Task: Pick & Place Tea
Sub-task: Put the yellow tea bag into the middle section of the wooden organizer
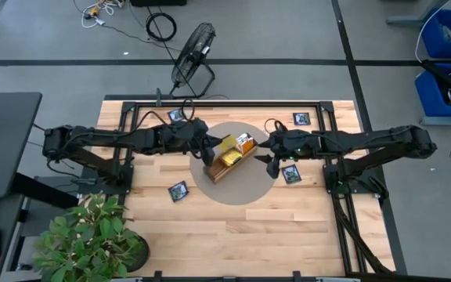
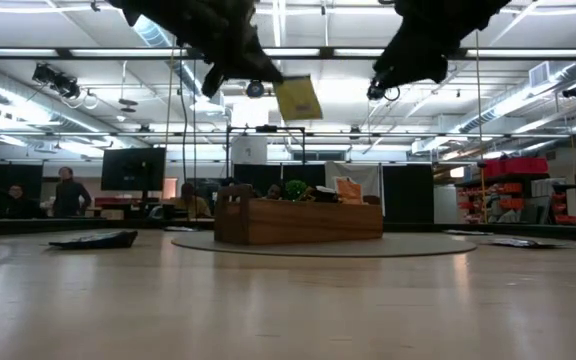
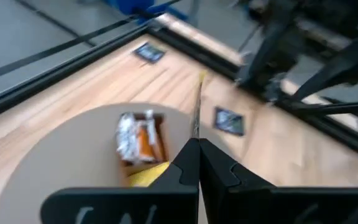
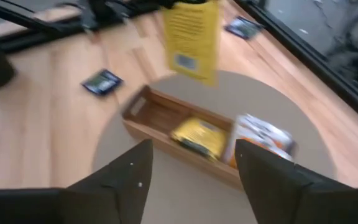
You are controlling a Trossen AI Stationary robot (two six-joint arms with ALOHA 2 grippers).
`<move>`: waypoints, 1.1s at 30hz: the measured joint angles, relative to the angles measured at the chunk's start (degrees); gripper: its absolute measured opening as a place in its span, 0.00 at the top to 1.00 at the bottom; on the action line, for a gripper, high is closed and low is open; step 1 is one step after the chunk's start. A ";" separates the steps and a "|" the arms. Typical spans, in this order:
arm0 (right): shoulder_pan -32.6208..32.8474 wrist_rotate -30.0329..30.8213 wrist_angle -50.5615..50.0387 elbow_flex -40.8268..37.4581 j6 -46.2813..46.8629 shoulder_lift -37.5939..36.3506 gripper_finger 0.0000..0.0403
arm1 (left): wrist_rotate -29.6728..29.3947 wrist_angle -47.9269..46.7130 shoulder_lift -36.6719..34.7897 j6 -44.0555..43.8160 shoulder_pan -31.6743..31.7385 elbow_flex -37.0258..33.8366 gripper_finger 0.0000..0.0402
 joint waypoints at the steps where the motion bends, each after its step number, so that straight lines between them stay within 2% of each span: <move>1: 0.00 1.00 -1.43 0.00 0.39 -0.50 0.40 | -0.96 -0.84 0.42 -0.44 0.00 0.00 1.00; 7: 0.00 6.45 -8.27 0.00 2.36 -3.05 0.38 | -5.26 -3.55 4.08 -4.96 0.00 -0.04 1.00; 14: 0.04 7.53 -11.90 0.00 3.68 -3.82 0.38 | -6.62 -3.11 8.47 -6.45 -0.07 -0.07 1.00; 22: 0.16 7.34 -9.32 -5.14 7.22 -4.72 0.38 | -6.48 1.85 14.10 -5.57 -0.17 -0.05 1.00; 28: 0.74 7.43 -7.62 -8.16 9.64 -7.19 0.38 | -9.60 2.50 14.52 -3.78 -0.19 -0.04 1.00; 33: 0.72 8.04 -7.59 -8.41 9.52 -8.28 0.38 | -9.69 3.06 14.85 -2.93 -0.17 -0.04 1.00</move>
